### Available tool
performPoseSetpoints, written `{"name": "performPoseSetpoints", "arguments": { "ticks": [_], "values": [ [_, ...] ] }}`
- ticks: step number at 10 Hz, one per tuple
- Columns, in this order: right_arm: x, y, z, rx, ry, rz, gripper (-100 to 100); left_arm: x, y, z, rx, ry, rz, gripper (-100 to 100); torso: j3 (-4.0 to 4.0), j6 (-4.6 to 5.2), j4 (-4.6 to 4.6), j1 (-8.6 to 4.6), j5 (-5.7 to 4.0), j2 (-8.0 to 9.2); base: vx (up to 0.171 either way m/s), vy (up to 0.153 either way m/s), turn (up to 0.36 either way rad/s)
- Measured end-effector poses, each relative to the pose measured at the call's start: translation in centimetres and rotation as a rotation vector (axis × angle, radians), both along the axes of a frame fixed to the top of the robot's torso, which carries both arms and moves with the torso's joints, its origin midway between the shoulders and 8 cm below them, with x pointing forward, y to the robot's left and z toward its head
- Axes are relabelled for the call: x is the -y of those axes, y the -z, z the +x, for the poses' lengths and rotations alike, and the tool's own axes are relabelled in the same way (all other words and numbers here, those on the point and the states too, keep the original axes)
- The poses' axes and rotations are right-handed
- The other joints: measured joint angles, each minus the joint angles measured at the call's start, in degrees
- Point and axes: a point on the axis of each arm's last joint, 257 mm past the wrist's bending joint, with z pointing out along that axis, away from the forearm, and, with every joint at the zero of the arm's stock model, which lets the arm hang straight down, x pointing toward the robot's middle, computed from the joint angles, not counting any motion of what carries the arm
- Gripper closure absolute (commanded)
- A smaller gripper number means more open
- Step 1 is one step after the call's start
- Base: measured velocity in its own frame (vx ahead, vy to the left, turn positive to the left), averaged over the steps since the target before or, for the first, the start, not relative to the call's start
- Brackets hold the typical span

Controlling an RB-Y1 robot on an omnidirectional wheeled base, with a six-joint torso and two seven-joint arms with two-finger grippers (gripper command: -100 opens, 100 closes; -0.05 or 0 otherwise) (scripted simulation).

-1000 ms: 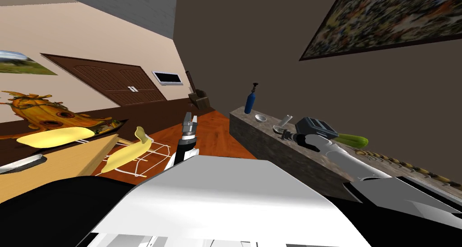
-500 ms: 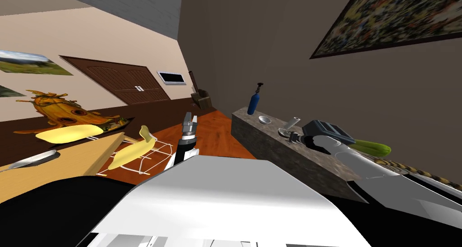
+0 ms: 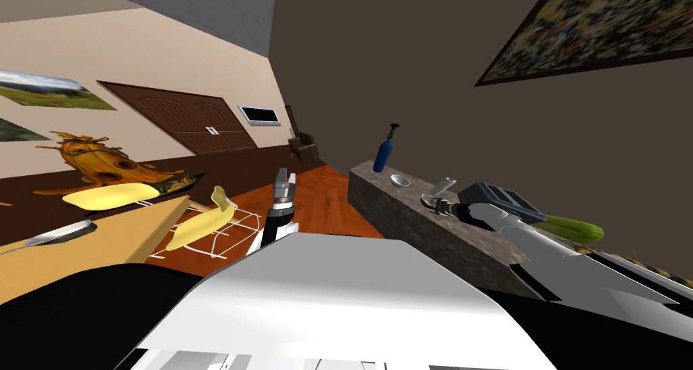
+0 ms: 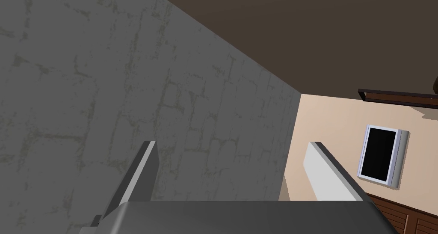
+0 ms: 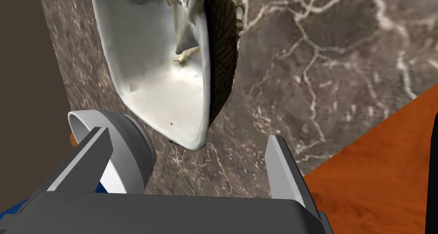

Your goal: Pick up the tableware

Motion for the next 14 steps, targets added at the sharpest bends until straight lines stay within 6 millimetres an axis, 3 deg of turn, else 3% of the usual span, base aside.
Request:
{"name": "performPoseSetpoints", "arguments": {
  "ticks": [5, 6, 10, 11, 12, 14],
  "values": [
    [-0.1, 1.3, 0.9, -0.001, 0.021, 0.001, -100, 0.0, 0.0, 0.0, 0.000, 0.000, 0.000, 0, 0.01, 0.00, 0.01, -0.05, -0.01, 0.02, -0.018, -0.026, 0.041],
    [-0.1, 1.3, 0.9, -0.002, 0.020, 0.000, 100, 0.0, 0.0, 0.0, 0.000, 0.000, 0.000, 0, 0.01, 0.03, 0.01, 0.01, 0.00, 0.00, 0.000, 0.000, 0.000],
    [-0.1, 1.3, 0.9, -0.001, 0.022, 0.001, 100, 0.0, 0.0, 0.0, 0.000, 0.000, 0.000, 0, -0.02, -0.01, 0.00, 0.13, 0.06, -0.04, 0.000, 0.000, 0.000],
    [-0.1, 1.3, 0.9, -0.001, 0.022, 0.002, 0, 0.0, 0.0, 0.0, 0.000, 0.000, 0.000, 0, -0.01, -0.01, 0.01, 0.14, 0.08, -0.04, 0.000, 0.000, 0.000],
    [-0.1, 1.3, 0.9, -0.002, 0.022, 0.002, 100, 0.0, 0.0, 0.0, 0.000, 0.000, 0.000, 0, -0.01, -0.01, 0.01, 0.16, 0.09, -0.03, 0.010, 0.024, -0.049],
    [0.0, 0.9, 0.5, -0.001, 0.015, 0.000, 100, 0.0, 0.0, 0.0, 0.000, 0.000, 0.000, 0, 0.01, 0.03, 0.03, 0.33, 0.17, -0.02, 0.020, 0.034, -0.061]
  ]
}}
